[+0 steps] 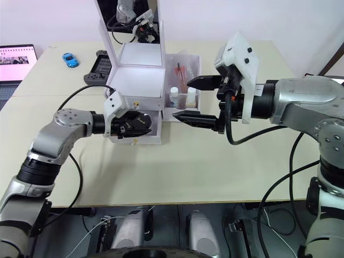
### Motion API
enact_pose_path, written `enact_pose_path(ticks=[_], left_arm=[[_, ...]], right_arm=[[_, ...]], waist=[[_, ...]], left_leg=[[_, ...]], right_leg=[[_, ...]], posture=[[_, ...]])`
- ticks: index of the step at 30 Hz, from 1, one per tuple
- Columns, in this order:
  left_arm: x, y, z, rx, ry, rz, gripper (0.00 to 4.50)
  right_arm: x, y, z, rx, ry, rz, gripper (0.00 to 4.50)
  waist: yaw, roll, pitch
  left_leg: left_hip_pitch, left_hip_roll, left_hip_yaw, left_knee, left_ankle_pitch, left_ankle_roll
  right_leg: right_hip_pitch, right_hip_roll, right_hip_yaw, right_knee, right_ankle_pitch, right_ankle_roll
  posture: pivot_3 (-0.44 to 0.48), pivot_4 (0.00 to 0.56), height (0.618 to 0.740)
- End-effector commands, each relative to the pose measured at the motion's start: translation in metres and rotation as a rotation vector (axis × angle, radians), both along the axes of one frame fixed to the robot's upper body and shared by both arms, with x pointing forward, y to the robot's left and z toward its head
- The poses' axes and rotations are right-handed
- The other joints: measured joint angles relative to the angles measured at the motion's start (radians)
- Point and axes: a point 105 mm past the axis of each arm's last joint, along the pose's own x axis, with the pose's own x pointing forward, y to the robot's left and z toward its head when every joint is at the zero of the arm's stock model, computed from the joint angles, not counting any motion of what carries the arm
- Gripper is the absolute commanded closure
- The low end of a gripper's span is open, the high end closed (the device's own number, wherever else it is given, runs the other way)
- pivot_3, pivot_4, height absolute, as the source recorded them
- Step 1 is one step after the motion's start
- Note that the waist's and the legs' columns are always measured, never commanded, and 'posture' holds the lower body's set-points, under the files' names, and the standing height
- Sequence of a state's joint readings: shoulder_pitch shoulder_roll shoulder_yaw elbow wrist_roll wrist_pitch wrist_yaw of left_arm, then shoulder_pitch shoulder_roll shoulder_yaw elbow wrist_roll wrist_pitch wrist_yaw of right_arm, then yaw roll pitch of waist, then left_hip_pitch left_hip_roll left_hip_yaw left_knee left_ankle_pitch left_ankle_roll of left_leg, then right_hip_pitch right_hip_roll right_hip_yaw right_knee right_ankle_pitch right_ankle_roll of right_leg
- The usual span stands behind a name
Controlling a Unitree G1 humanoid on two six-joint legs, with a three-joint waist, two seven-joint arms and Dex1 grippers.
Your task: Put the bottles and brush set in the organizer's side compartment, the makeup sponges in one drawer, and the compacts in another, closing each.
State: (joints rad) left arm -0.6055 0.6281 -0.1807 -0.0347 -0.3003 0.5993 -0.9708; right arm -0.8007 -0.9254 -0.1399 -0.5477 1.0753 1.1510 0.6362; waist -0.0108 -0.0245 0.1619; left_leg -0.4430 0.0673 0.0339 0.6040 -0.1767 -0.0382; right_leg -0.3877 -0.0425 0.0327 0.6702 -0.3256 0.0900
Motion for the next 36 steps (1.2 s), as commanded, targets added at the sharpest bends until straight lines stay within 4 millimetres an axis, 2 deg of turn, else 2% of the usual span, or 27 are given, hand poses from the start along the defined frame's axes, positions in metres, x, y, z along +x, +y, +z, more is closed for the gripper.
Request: enact_pose_path(ticks=[1,3,5,7,16,18,20,22,27,31,34,36], left_arm=[[0.004,0.001,0.009,0.012,-0.067,0.013,1.84],[0.006,0.002,0.010,0.000,-0.066,0.024,1.84],[0.005,0.002,0.010,-0.005,-0.062,0.019,0.79],[0.004,0.002,0.012,-0.014,-0.058,0.014,0.07],[-0.010,0.009,0.030,-0.086,-0.024,-0.015,0.07],[-0.019,0.016,0.036,-0.103,-0.018,-0.036,0.07],[-0.026,0.029,0.049,-0.146,-0.047,-0.043,0.07],[-0.033,0.041,0.054,-0.158,-0.040,-0.040,0.07],[-0.058,0.076,0.048,-0.127,0.022,-0.023,0.07],[-0.073,0.087,0.029,-0.115,0.106,-0.013,0.07],[-0.087,0.094,0.004,-0.095,0.182,0.008,0.97],[-0.085,0.094,-0.006,-0.098,0.178,0.052,2.00]], right_arm=[[-0.004,-0.001,0.011,0.005,-0.057,0.004,0.00],[-0.004,-0.001,0.012,0.005,-0.060,0.003,0.00],[-0.003,-0.001,0.012,0.002,-0.060,-0.001,0.00],[-0.002,-0.002,0.012,0.001,-0.060,-0.005,0.00],[-0.001,-0.003,0.013,0.005,-0.056,-0.008,0.00],[-0.001,-0.003,0.012,0.003,-0.046,0.001,0.00],[0.000,-0.002,0.010,-0.006,-0.042,0.005,0.00],[0.001,-0.003,0.009,-0.013,-0.044,0.001,0.00],[0.005,-0.002,0.008,-0.021,-0.045,0.017,0.00],[0.009,-0.001,0.007,-0.032,-0.047,0.025,0.00],[0.010,-0.001,0.006,-0.039,-0.045,0.035,0.00],[0.011,-0.001,0.006,-0.039,-0.045,0.038,0.00]], waist=[[0.000,0.000,0.000],[-0.001,0.000,0.000],[-0.001,0.000,0.000],[-0.001,0.000,0.000],[-0.001,0.000,0.000],[-0.002,0.000,0.000],[-0.005,0.000,0.000],[-0.007,0.001,0.000],[-0.007,0.001,0.000],[0.000,0.001,0.001],[-0.003,0.001,0.001],[-0.002,0.001,0.001]], left_leg=[[0.000,0.000,0.000,0.000,0.000,0.000],[0.000,0.000,0.000,0.000,0.000,0.000],[0.000,0.000,0.000,0.000,0.000,0.000],[0.000,0.000,0.000,0.000,0.000,0.000],[0.000,0.000,-0.001,0.001,0.000,0.000],[0.000,0.000,-0.001,0.001,0.000,0.000],[0.000,0.000,0.000,0.001,0.000,0.000],[0.000,0.001,0.000,0.001,0.000,0.000],[0.000,0.001,0.001,0.001,0.000,0.000],[0.000,0.001,0.001,0.001,0.000,0.000],[0.000,0.001,0.002,0.001,0.000,0.000],[0.001,0.001,0.003,0.000,0.000,0.000]], right_leg=[[0.000,0.000,0.000,0.000,0.000,0.000],[0.000,0.000,0.000,0.000,0.000,0.000],[0.000,0.000,0.000,0.000,0.000,0.000],[0.000,0.000,0.000,0.000,0.000,0.000],[0.001,0.000,0.000,0.000,0.000,0.000],[0.001,0.000,0.000,0.000,0.000,0.000],[0.000,0.000,0.000,0.000,0.000,0.000],[0.000,0.000,0.000,0.000,0.000,0.000],[0.000,-0.001,0.000,0.000,0.000,0.000],[0.000,-0.002,-0.001,0.000,0.000,0.000],[0.000,-0.003,0.000,-0.001,-0.001,-0.001],[0.000,-0.004,0.000,-0.001,-0.001,-0.001]], posture=[[0.000,0.150,0.740],[0.000,0.150,0.740],[0.000,0.150,0.740],[0.000,0.150,0.740],[0.000,0.150,0.740],[0.000,0.150,0.740],[0.000,0.150,0.740],[0.000,0.150,0.740],[0.000,0.150,0.740],[0.000,0.150,0.740],[0.000,0.150,0.740],[0.000,0.150,0.740]])
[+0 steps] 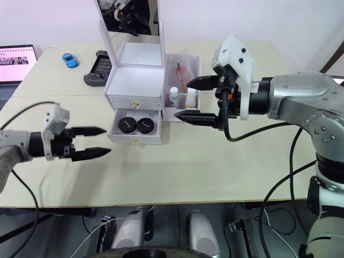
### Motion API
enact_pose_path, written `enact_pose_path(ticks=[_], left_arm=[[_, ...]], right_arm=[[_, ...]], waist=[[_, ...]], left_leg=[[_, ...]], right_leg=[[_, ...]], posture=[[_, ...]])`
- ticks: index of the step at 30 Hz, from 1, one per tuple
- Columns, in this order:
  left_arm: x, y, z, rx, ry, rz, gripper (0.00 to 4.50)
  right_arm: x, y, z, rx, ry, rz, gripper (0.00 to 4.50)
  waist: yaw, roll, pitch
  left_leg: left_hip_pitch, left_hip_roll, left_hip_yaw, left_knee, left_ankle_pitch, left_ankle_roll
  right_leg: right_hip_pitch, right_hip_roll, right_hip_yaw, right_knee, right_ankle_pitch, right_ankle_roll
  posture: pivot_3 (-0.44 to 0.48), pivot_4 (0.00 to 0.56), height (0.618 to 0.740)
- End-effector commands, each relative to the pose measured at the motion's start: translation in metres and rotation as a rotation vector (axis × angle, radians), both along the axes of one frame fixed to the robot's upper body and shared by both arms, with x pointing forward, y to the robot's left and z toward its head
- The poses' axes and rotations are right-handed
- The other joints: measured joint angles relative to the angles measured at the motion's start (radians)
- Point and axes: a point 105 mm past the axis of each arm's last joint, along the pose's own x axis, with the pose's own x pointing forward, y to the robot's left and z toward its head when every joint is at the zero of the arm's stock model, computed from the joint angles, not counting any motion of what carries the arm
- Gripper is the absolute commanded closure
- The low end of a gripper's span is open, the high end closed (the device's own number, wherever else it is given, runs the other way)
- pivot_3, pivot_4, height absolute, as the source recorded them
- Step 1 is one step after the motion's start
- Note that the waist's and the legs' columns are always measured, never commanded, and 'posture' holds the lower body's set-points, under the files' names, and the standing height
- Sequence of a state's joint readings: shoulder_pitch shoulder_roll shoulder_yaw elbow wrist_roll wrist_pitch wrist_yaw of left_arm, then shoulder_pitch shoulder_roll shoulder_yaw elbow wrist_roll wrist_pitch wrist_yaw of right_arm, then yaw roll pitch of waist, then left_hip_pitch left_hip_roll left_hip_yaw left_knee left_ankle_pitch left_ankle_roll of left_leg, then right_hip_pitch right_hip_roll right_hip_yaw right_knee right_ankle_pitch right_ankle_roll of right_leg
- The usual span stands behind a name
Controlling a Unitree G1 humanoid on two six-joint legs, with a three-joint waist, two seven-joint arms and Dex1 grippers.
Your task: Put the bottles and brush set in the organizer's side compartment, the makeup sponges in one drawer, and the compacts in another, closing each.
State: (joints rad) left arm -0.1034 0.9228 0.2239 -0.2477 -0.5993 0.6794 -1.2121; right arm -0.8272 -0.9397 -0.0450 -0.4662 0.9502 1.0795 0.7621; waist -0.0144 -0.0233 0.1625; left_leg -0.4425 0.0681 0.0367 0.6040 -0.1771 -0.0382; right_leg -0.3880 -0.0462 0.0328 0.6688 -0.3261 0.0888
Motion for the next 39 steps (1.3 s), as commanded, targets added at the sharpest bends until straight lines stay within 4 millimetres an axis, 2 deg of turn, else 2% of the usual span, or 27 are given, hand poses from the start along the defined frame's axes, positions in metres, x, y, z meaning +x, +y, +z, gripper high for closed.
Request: enact_pose_path(ticks=[1,4,5,9,14,18,21,26,30,35,39], left_arm=[[0.005,-0.001,-0.003,0.008,-0.070,0.050,2.47],[0.013,-0.009,-0.012,-0.019,-0.073,0.110,4.18],[0.014,-0.012,-0.013,-0.026,-0.073,0.117,4.39],[0.025,-0.028,-0.025,-0.036,-0.074,0.136,4.39],[0.045,-0.033,-0.029,-0.025,-0.111,0.203,4.39],[0.059,-0.036,-0.022,-0.015,-0.160,0.207,4.39],[0.073,-0.044,-0.010,-0.016,-0.210,0.198,4.39],[0.082,-0.058,-0.003,-0.028,-0.238,0.173,4.39],[0.095,-0.062,-0.001,0.033,-0.299,0.180,4.39],[0.112,-0.069,0.013,0.059,-0.375,0.192,4.39],[0.118,-0.071,0.017,0.066,-0.393,0.199,4.39]], right_arm=[[-0.001,0.001,0.012,0.006,-0.060,0.016,0.00],[-0.001,-0.004,0.015,0.005,-0.059,0.011,0.00],[-0.001,-0.009,0.018,0.004,-0.059,0.007,0.00],[-0.001,-0.016,0.022,0.003,-0.063,-0.002,0.00],[-0.003,-0.017,0.023,0.000,-0.070,-0.010,0.00],[-0.004,-0.018,0.023,0.004,-0.075,-0.022,0.00],[-0.004,-0.017,0.024,0.007,-0.079,-0.029,0.00],[-0.005,-0.018,0.025,0.008,-0.086,-0.041,0.00],[-0.005,-0.018,0.027,0.009,-0.091,-0.048,0.00],[-0.006,-0.018,0.027,0.011,-0.091,-0.053,0.00],[-0.006,-0.017,0.028,0.011,-0.091,-0.056,0.00]], waist=[[0.004,0.000,0.000],[0.004,0.000,0.000],[0.005,0.000,0.000],[0.003,0.000,0.000],[0.000,0.000,0.000],[0.002,0.000,0.000],[0.008,0.000,0.000],[0.004,0.000,0.000],[0.005,0.000,0.000],[0.007,0.000,0.000],[0.005,0.000,0.000]], left_leg=[[0.000,0.000,0.000,0.000,0.000,0.000],[0.000,0.000,-0.001,0.000,0.000,0.000],[0.000,0.000,-0.001,0.001,0.000,0.000],[0.000,-0.001,0.000,0.001,0.000,0.000],[0.000,0.000,-0.001,0.001,0.000,0.000],[0.000,0.000,-0.001,0.001,0.000,0.000],[0.000,0.000,-0.001,0.001,0.000,0.000],[0.000,-0.001,-0.001,0.003,0.000,0.000],[0.000,-0.001,-0.002,0.002,0.000,0.000],[-0.001,-0.001,-0.002,0.003,0.000,0.000],[-0.001,-0.001,-0.002,0.003,0.000,0.000]], right_leg=[[0.000,0.000,0.000,0.000,0.000,0.000],[0.001,0.000,-0.001,0.000,0.000,0.000],[0.001,0.000,0.000,0.000,0.000,0.000],[0.001,0.000,0.000,0.000,0.000,0.001],[0.001,0.002,0.000,0.000,0.001,0.001],[0.000,0.002,0.000,0.000,0.001,0.001],[0.001,0.002,0.000,0.001,0.001,0.001],[0.002,0.001,0.000,0.000,0.001,0.001],[0.001,0.002,0.000,0.001,0.001,0.001],[0.002,0.002,0.000,0.001,0.001,0.001],[0.002,0.002,0.000,0.001,0.001,0.002]], posture=[[0.000,0.150,0.740],[0.000,0.150,0.740],[0.000,0.150,0.740],[0.000,0.150,0.740],[0.000,0.150,0.740],[0.000,0.150,0.740],[0.000,0.150,0.740],[0.000,0.150,0.740],[0.000,0.150,0.740],[0.000,0.150,0.740],[0.000,0.150,0.740]])
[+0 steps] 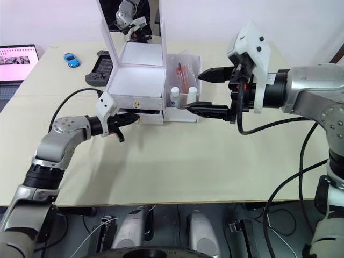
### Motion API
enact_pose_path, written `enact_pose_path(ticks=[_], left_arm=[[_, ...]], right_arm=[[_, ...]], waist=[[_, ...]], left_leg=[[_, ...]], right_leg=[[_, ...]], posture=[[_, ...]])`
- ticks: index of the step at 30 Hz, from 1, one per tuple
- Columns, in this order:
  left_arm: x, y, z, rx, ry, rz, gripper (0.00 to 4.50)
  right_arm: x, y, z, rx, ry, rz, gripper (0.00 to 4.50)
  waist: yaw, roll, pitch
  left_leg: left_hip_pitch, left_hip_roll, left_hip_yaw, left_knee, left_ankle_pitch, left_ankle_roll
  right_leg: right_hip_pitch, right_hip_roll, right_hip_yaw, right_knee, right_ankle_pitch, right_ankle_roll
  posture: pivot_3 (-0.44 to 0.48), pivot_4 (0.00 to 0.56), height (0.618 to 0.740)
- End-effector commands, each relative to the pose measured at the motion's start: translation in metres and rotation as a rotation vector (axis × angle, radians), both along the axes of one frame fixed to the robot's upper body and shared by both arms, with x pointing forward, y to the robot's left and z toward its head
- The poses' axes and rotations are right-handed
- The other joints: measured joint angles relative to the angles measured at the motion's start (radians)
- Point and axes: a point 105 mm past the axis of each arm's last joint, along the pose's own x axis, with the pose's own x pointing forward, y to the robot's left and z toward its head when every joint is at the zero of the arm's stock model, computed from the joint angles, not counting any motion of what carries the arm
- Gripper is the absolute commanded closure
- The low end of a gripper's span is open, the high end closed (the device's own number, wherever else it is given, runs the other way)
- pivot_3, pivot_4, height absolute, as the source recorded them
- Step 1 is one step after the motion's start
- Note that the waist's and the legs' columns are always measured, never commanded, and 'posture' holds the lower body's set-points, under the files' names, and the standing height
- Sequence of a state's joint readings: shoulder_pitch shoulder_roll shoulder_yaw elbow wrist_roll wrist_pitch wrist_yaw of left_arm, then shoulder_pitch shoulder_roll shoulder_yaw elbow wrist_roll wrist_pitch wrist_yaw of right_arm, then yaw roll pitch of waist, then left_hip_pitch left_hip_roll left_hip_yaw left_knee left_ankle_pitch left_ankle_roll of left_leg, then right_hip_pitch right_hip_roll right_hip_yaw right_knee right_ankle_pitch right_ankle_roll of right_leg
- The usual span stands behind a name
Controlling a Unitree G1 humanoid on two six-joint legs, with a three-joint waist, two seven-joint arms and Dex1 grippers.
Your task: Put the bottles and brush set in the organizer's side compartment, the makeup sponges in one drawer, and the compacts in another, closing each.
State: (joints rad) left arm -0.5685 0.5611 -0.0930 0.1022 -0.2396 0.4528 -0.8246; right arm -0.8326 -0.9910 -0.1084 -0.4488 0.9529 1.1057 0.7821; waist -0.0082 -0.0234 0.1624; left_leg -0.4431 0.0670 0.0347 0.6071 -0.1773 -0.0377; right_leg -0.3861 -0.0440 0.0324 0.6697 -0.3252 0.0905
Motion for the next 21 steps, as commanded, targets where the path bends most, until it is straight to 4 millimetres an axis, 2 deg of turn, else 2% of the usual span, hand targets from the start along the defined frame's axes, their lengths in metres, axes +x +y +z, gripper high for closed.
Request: enact_pose_path(ticks=[1,16,21], left_arm=[[0.006,-0.003,0.015,0.010,-0.071,0.001,4.39],[0.021,-0.005,0.018,0.040,-0.126,0.044,4.39],[0.021,-0.006,0.026,0.003,-0.144,0.055,4.39]], right_arm=[[-0.006,-0.001,0.015,0.009,-0.070,-0.003,0.00],[-0.002,-0.001,0.015,0.014,-0.071,-0.013,0.00],[-0.002,-0.001,0.014,0.013,-0.067,-0.012,0.00]], waist=[[-0.001,0.000,0.000],[0.020,0.000,0.000],[0.020,0.000,0.000]], left_leg=[[0.000,0.000,0.000,0.000,0.000,0.000],[0.000,0.000,-0.001,0.003,0.000,0.000],[0.000,0.000,-0.001,0.002,0.000,0.000]], right_leg=[[0.000,0.000,0.000,0.000,0.000,0.000],[0.002,0.000,-0.001,0.000,0.000,0.000],[0.002,0.000,-0.001,0.000,0.000,0.000]], posture=[[0.000,0.150,0.740],[0.000,0.150,0.740],[0.000,0.150,0.740]])
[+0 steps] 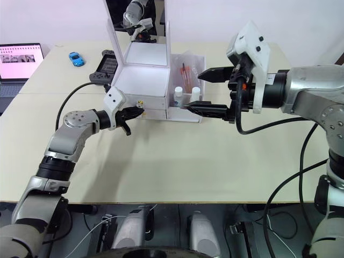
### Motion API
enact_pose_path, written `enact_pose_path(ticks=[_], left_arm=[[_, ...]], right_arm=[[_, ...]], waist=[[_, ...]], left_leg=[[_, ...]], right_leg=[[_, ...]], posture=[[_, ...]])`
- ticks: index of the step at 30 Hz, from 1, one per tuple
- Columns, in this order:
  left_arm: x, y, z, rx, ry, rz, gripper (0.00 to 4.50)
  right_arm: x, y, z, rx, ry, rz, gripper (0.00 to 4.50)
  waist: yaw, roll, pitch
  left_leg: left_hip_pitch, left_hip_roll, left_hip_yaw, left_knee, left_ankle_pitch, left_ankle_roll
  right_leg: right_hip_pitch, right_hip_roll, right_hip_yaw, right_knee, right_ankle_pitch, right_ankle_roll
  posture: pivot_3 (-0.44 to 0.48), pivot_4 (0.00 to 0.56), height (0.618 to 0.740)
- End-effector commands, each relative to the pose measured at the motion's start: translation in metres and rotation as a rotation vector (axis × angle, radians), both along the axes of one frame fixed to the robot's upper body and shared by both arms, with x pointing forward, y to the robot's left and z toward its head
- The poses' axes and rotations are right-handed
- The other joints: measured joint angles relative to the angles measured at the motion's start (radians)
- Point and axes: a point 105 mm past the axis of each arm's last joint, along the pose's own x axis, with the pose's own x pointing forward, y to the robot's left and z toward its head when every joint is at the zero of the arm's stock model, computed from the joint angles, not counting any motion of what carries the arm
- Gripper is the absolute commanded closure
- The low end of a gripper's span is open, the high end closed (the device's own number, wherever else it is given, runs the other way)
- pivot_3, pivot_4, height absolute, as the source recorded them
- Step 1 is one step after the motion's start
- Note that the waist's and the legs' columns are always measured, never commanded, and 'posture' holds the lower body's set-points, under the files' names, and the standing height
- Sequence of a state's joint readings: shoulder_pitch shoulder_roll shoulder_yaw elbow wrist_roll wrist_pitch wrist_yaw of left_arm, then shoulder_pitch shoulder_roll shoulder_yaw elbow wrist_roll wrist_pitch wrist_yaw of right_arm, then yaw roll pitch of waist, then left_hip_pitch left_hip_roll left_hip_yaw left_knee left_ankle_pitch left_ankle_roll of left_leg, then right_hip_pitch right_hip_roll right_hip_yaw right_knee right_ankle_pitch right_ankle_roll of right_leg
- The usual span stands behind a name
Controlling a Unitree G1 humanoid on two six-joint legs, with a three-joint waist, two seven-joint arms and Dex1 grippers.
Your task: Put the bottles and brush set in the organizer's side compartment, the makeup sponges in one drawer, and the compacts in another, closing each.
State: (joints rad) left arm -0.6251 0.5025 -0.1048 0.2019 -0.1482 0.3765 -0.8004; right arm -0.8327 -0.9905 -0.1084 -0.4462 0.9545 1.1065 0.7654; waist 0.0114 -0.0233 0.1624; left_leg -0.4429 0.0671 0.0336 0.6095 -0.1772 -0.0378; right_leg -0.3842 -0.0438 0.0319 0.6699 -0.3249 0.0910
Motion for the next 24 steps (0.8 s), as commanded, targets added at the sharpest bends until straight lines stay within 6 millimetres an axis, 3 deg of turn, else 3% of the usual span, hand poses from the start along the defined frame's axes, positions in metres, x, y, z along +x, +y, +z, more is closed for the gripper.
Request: enact_pose_path(ticks=[1,4,7,11,14,17,21,24], left_arm=[[0.006,-0.001,0.027,-0.040,-0.096,0.024,4.39],[0.003,-0.006,0.026,-0.067,-0.082,0.008,4.39],[-0.013,-0.005,0.021,-0.067,-0.020,-0.058,4.39],[-0.026,0.021,0.022,-0.055,0.027,-0.077,4.39],[-0.030,0.043,0.030,-0.061,0.034,-0.055,3.62],[-0.035,0.065,0.046,-0.101,0.033,-0.030,2.19],[-0.035,0.102,0.060,-0.123,0.002,0.066,0.24],[-0.030,0.130,0.062,-0.135,-0.013,0.177,0.04]], right_arm=[[-0.004,0.000,0.014,0.008,-0.063,0.004,0.00],[-0.004,0.000,0.013,0.017,-0.048,0.009,0.00],[-0.008,-0.011,0.001,0.002,-0.001,0.007,0.00],[-0.005,-0.043,-0.017,0.000,0.051,-0.100,0.00],[-0.006,-0.070,-0.034,0.064,0.147,-0.186,0.00],[-0.009,-0.110,-0.056,0.081,0.182,-0.349,0.00],[-0.020,-0.144,-0.068,0.109,0.157,-0.499,0.00],[-0.028,-0.160,-0.075,0.111,0.117,-0.574,0.00]], waist=[[0.001,0.000,0.000],[0.003,0.000,0.000],[0.002,0.000,0.000],[-0.002,0.000,0.000],[-0.003,0.001,0.000],[0.002,0.001,0.000],[0.000,0.001,0.000],[-0.004,0.002,0.000]], left_leg=[[0.000,0.000,0.000,0.000,0.000,0.000],[0.000,0.000,0.000,0.000,0.000,0.000],[0.000,0.000,-0.001,0.001,0.000,0.000],[0.000,0.000,-0.001,0.000,0.000,0.000],[0.001,0.001,-0.002,0.000,0.000,0.000],[0.001,0.001,-0.003,0.000,0.000,0.000],[0.001,0.000,-0.003,0.001,0.000,0.000],[0.004,0.000,-0.004,0.001,0.000,0.000]], right_leg=[[0.000,0.000,0.000,0.000,0.000,0.000],[0.000,0.000,0.000,0.000,0.000,0.000],[0.001,0.000,0.000,0.000,0.000,0.000],[0.002,0.000,-0.001,-0.003,0.000,0.000],[0.002,0.000,-0.002,-0.002,0.000,0.000],[0.005,0.000,-0.004,-0.003,0.000,0.000],[0.006,-0.001,-0.005,-0.004,0.000,0.000],[0.008,0.000,-0.006,-0.004,0.000,0.000]], posture=[[0.000,0.150,0.740],[0.000,0.150,0.740],[0.000,0.150,0.740],[0.000,0.150,0.740],[0.000,0.150,0.740],[0.000,0.150,0.740],[0.000,0.150,0.740],[0.000,0.150,0.740]])
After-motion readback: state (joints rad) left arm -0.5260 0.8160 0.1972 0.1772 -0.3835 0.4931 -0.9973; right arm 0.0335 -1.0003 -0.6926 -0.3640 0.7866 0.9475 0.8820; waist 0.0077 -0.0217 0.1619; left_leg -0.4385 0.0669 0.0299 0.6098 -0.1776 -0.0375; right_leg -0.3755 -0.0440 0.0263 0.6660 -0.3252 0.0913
